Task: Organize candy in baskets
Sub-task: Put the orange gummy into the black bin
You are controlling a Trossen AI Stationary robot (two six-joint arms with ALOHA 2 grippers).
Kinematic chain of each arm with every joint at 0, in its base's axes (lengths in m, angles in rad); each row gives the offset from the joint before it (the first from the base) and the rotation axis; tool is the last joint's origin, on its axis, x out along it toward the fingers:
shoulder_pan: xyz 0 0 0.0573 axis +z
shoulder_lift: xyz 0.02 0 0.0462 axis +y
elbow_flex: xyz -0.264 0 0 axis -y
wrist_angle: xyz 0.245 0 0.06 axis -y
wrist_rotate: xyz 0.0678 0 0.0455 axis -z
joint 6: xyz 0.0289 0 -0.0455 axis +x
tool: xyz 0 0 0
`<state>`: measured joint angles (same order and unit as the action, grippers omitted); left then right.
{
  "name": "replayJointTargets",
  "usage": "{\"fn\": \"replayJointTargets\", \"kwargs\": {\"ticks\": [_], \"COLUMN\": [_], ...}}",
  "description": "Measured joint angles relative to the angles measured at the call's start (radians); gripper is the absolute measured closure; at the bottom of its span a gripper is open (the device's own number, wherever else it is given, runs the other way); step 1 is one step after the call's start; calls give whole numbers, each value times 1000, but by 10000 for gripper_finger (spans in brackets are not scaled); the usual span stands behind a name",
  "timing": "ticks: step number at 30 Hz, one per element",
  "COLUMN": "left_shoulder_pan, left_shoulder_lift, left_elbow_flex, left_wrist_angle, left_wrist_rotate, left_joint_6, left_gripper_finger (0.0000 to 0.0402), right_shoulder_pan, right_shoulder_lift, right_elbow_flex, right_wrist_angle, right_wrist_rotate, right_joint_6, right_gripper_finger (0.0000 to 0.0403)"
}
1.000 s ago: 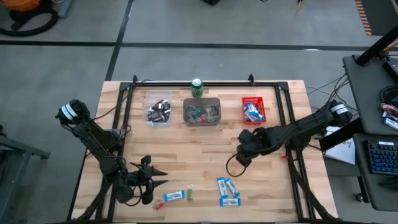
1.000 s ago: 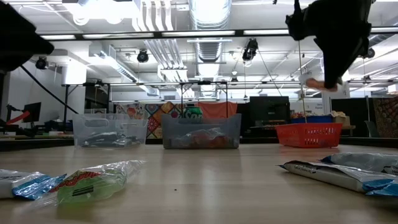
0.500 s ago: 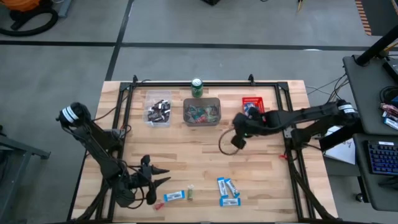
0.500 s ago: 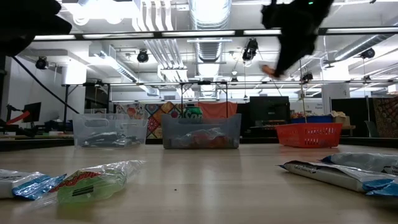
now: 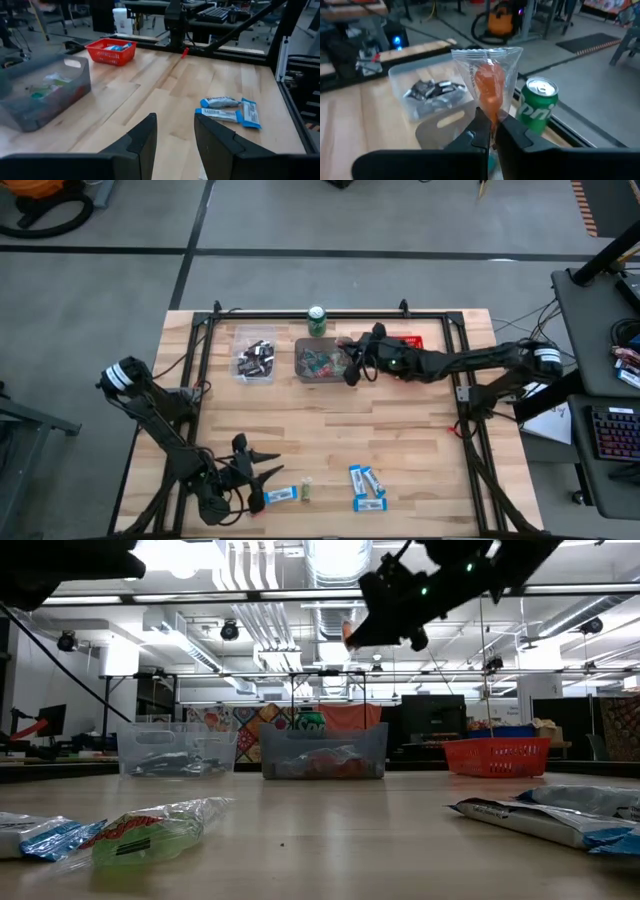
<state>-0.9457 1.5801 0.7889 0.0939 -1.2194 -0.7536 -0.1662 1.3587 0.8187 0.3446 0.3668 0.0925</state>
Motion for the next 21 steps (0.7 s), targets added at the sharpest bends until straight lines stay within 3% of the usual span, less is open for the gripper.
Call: {"fn": "replayJointTargets", "kwargs": {"ticks": [3, 7, 11, 14, 21], "left_shoulder_pan": [11, 31, 46, 53, 53], "left_shoulder_lift": [6, 7, 7, 7, 6], "left_elbow_flex": [12, 15, 8, 3, 2], "left_wrist_angle": [-6, -5, -7, -6, -6], "left_wrist_rotate": [1, 5, 36, 59, 85], "left_joint_6": [32, 29, 5, -29, -44], "left_gripper_finger": [287, 287, 287, 287, 287], "right_shoulder_pan": [-2, -3, -20, -41, -58], "right_shoulder_lift": [75, 175, 251, 283, 283], "right_elbow_flex": [-23, -23, -1, 19, 39], "right_wrist_angle": [113, 137, 136, 122, 73], "right_wrist_rotate": [-4, -12, -97, -164, -154], "right_joint_6": [-1, -8, 15, 41, -26], "right_gripper_finger": [375, 365, 364, 364, 367]}}
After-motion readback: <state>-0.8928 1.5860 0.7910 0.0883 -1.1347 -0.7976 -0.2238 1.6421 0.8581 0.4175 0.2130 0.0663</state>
